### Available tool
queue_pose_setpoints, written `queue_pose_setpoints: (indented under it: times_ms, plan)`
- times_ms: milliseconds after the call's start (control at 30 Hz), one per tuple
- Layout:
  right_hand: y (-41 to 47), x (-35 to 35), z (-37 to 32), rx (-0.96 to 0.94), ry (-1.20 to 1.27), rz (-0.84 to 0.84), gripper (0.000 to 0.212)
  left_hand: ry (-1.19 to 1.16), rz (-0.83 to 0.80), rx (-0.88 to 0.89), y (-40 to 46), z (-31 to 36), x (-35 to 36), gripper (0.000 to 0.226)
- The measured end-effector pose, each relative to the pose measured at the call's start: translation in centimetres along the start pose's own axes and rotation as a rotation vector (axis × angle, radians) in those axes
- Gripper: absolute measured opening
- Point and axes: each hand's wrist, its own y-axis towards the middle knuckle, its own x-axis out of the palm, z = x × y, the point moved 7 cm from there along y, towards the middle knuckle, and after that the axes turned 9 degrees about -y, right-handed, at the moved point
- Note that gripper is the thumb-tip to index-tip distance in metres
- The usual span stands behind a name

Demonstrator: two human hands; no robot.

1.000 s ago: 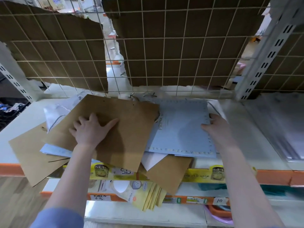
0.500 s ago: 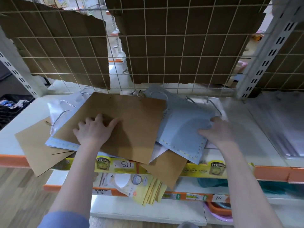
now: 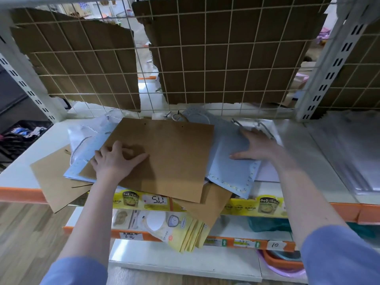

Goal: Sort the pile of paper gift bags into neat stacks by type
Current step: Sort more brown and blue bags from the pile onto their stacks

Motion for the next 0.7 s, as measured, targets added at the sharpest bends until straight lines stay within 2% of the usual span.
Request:
queue_pose_setpoints:
  times_ms: [100, 200, 300, 400, 500, 600, 700]
  plan:
    - [0.4, -0.4, 0.4, 0.026, -0.06, 0.031, 0.124, 0.039, -0.023, -0.045, 0.4, -0.4, -0.1, 0.084]
    - [-0.7, -1.0, 0.9, 0.105, -0.097, 0.07, 0.099, 0.144, -0.035, -0.096, 0.6, -0.7, -0.2, 0.098]
    - [-2.0, -0.6, 1.9, 0.153, -0.021, 0.056, 0.07, 0.135, 0.022, -0.164, 0.6, -0.9, -1.1, 0.1]
    - [-3.2, -0.2, 3.3, 0.199, 0.058, 0.044, 0.07, 0.107, 0.065, -0.232, 0.4, -1.3, -1.9, 0.1]
    - [-4.2, -1.3, 4.5, 0.264, -0.018, 0.061, 0.063, -0.007, 0.092, -0.255, 0.7, -2.2, -2.3, 0.085]
    - [-4.8, -1.8, 5.6, 0.284, 0.114, 0.05, 0.058, -0.185, 0.063, -0.18, 1.0, -2.4, -2.4, 0.057]
    - [-5.0, -1.4, 6.7, 0.31, 0.256, 0.063, 0.053, -0.25, 0.098, -0.122, 0.7, -1.9, -3.2, 0.047]
